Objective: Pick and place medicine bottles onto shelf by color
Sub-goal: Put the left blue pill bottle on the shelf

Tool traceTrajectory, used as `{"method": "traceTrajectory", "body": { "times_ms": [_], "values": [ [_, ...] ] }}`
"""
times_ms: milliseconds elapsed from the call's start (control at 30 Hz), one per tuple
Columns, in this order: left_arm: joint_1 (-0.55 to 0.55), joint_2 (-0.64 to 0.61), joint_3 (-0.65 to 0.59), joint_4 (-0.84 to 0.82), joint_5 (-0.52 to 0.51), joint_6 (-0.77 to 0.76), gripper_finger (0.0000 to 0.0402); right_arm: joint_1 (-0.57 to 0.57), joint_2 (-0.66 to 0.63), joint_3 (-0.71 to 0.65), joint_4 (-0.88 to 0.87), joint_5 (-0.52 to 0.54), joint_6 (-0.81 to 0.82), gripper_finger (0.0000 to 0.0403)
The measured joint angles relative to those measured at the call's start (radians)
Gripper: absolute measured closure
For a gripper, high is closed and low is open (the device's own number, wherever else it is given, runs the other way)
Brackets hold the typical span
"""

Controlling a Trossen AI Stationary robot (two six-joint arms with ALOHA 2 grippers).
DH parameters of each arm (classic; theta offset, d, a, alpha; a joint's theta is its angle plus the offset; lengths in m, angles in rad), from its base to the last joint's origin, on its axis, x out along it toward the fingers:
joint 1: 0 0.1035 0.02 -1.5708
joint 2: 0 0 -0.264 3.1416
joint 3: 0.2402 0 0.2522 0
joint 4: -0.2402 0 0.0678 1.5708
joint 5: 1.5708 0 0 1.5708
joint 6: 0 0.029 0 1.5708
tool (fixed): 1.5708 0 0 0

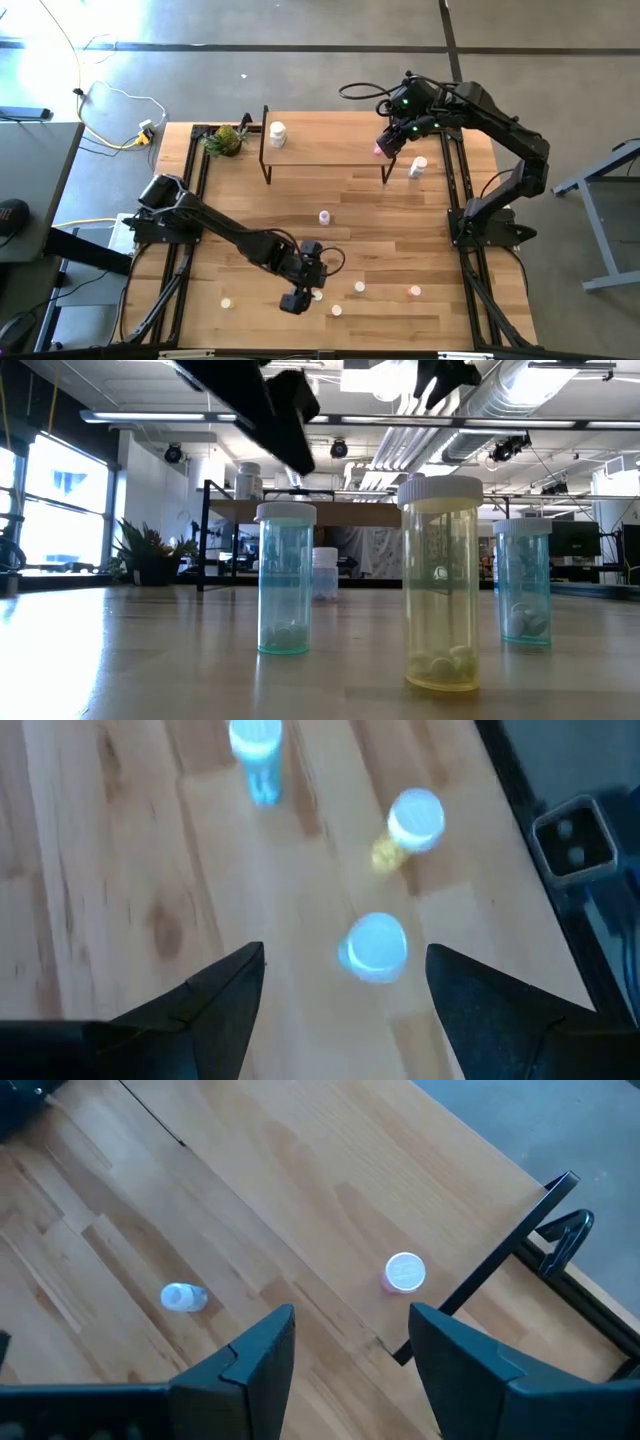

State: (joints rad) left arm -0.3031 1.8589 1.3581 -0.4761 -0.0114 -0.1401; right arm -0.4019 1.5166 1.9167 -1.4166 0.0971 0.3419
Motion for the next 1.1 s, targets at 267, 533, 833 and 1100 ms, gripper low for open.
{"method": "traceTrajectory", "body": {
  "times_ms": [267, 533, 833, 1100],
  "values": [
    [-0.015, 0.064, 0.001, 0.048, -0.003, 0.003, 0.0135, 0.000, 0.000, 0.000, 0.008, 0.001, 0.002, 0.0215],
    [-0.047, 0.144, 0.002, 0.095, -0.030, 0.001, 0.0135, 0.000, 0.000, 0.000, 0.010, 0.001, 0.002, 0.0215],
    [-0.072, 0.165, 0.002, 0.117, -0.054, -0.024, 0.0166, 0.000, 0.000, 0.000, 0.015, 0.002, 0.009, 0.0215],
    [-0.071, 0.165, 0.002, 0.130, -0.056, -0.024, 0.0220, 0.000, 0.000, 0.000, 0.015, 0.002, 0.019, 0.0214]
  ]
}}
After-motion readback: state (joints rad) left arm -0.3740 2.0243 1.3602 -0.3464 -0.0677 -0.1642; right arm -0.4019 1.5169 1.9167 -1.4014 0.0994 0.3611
